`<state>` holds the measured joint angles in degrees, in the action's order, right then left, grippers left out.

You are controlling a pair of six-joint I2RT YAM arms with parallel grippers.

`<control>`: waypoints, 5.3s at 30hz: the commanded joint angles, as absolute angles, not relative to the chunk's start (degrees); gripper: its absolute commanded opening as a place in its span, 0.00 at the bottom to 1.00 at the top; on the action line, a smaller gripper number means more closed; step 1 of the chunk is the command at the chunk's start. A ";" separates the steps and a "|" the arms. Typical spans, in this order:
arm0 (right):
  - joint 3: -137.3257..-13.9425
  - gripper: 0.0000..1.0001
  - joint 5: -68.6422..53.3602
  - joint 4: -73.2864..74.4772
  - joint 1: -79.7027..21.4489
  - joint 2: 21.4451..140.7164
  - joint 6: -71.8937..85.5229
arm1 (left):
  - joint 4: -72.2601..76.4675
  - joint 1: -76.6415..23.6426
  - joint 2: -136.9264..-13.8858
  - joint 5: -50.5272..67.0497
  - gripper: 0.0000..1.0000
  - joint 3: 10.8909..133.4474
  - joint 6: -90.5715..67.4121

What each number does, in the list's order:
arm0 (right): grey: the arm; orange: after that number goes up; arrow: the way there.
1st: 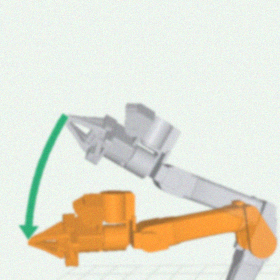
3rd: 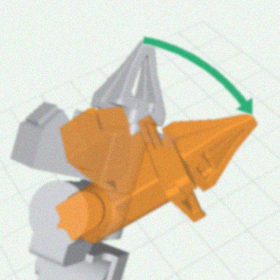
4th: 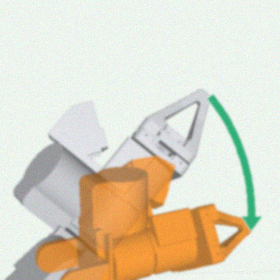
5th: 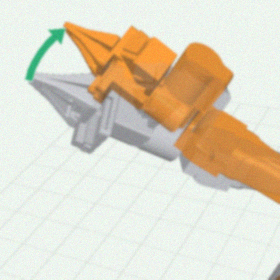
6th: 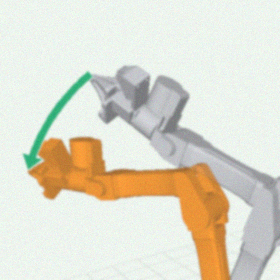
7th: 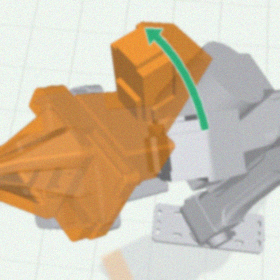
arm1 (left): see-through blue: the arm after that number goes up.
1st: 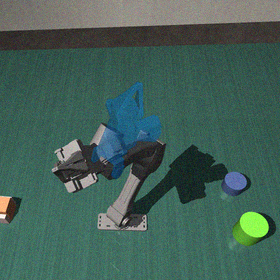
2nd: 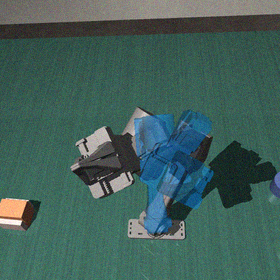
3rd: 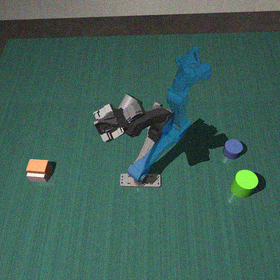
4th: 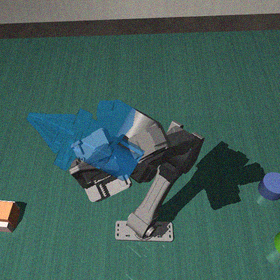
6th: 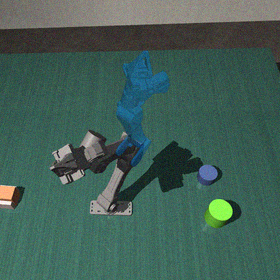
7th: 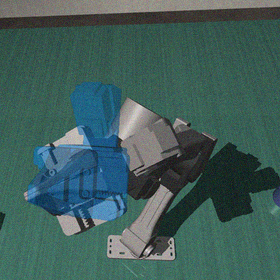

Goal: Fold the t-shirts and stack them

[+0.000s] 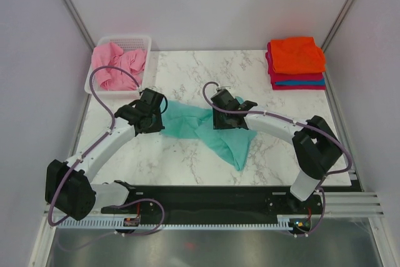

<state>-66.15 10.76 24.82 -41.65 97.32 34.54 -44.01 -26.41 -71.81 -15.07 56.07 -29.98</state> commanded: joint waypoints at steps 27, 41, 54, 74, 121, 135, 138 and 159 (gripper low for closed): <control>-51.24 0.98 11.62 41.23 -3.60 62.23 27.33 | -50.98 -14.77 -47.29 -5.37 0.02 54.85 -26.02; -58.70 0.91 25.39 37.89 -59.56 66.33 50.71 | -42.28 -14.77 -47.20 2.02 0.02 47.99 -25.66; -89.71 0.80 31.37 41.91 -71.81 111.77 45.71 | -42.19 -14.77 -46.93 1.58 0.02 47.64 -25.93; -91.41 0.59 37.53 47.99 -73.13 119.70 47.11 | -42.01 -14.77 -47.02 2.11 0.02 47.64 -25.84; -97.38 0.00 50.47 37.00 -72.95 44.13 -3.07 | -44.75 -14.59 -35.61 -11.61 0.02 93.69 -15.04; -104.59 0.00 58.51 24.45 -68.99 53.33 -25.55 | -29.00 -14.68 -40.57 -8.00 0.02 91.40 -9.93; -98.81 0.00 63.89 11.20 -69.43 55.55 -35.66 | -29.79 -14.68 -48.67 -8.09 0.02 91.67 -10.28; -131.67 0.82 8.71 33.49 -14.59 123.68 -0.36 | -42.89 -6.42 -108.91 -3.34 0.66 111.35 -18.20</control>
<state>-123.83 14.85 29.67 -13.52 130.54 -4.10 -40.18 -6.50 -114.76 -4.38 103.83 -17.78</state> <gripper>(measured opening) 0.810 0.582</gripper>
